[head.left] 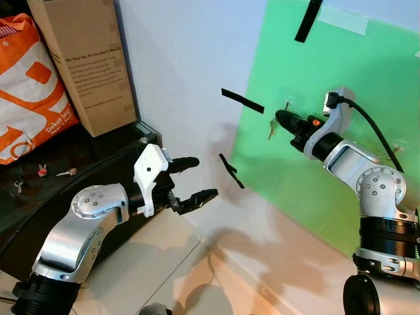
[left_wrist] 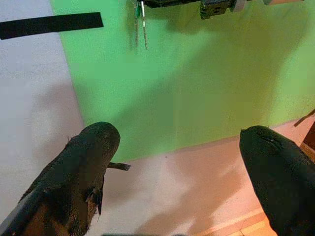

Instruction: Hang keys on a hook

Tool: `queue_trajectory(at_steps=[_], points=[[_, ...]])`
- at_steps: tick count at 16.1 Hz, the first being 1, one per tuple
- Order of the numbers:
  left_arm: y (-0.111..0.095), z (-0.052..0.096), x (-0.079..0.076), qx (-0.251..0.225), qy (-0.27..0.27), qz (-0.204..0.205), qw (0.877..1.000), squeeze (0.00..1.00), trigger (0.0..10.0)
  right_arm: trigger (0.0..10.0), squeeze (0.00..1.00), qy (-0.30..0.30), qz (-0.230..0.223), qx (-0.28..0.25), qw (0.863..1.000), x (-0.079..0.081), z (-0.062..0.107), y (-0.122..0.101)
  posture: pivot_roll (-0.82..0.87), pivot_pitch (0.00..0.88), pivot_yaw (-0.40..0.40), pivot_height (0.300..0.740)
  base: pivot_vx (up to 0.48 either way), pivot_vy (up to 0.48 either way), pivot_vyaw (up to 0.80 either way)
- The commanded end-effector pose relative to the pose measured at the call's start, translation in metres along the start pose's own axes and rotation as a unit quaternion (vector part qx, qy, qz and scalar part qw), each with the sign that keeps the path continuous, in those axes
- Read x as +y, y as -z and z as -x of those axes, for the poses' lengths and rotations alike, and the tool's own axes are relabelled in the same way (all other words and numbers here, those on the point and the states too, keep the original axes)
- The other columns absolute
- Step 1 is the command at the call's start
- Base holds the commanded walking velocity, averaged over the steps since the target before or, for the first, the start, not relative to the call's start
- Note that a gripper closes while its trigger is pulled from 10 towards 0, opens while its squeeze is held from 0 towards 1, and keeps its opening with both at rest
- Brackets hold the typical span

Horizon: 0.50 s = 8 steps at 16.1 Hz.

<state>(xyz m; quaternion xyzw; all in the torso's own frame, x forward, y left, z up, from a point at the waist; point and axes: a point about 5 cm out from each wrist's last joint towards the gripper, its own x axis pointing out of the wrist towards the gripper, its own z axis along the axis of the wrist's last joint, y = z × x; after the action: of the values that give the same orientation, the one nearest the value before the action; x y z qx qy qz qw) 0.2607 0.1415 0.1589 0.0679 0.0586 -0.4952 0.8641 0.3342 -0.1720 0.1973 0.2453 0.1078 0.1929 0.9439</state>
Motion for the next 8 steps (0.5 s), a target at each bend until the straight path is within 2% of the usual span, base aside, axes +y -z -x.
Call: queue_trajectory(at_steps=[1, 8], points=[[-0.0016, -0.0011, -0.0009, 0.002, 0.006, -0.003, 1.0, 0.0, 10.0, 10.0, 0.0, 0.008, 0.01, -0.028, 1.0, -0.0018, 0.0032, -0.0147, 0.02, 0.0, -0.031, 0.74, 0.0, 0.0, 0.0], [-0.001, -0.0016, -0.0013, 0.003, 0.007, -0.001, 1.0, 0.0, 10.0, 10.0, 0.0, 0.043, 0.009, -0.042, 0.998, -0.0102, 0.0084, -0.0172, 0.02, 0.0, -0.035, 0.74, 0.0, 0.0, 0.0]])
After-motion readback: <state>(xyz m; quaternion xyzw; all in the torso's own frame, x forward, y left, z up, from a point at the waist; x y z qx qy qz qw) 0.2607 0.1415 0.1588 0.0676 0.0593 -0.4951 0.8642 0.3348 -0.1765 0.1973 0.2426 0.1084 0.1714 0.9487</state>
